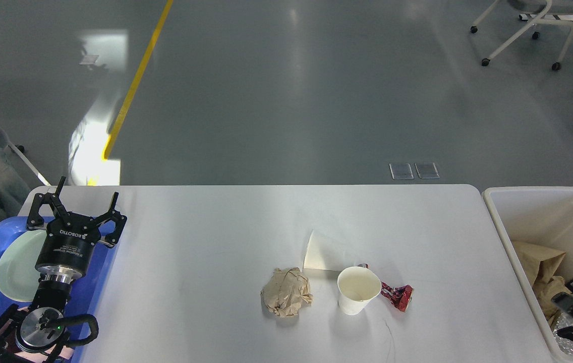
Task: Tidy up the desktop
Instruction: 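Open the right gripper inside the bin to release the foil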
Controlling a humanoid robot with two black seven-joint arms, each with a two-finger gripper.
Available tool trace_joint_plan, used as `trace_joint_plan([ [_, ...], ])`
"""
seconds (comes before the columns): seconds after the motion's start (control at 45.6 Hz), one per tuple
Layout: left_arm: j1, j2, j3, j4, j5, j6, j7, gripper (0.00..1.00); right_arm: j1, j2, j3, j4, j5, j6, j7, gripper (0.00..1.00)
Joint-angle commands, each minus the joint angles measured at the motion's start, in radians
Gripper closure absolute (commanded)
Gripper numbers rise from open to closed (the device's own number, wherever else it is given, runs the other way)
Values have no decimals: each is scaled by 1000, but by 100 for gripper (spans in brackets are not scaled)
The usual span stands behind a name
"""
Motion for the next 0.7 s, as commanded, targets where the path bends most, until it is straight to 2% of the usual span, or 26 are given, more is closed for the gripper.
trace_joint_plan([
  [0.0,0,0,0,0,0,-1,2,3,3,0,1,2,-1,6,2,0],
  [0.132,0,0,0,0,0,-1,2,3,23,-9,0,19,-3,14,2,0],
  [0.373,0,0,0,0,0,1,0,3,184,-118,-5,232,-148,42,2,0],
  [0.548,0,0,0,0,0,-1,2,3,401,-230,-3,455,-331,121,0,0],
  [0.68,0,0,0,0,0,-1,2,3,581,-284,-31,585,-429,238,-2,0],
])
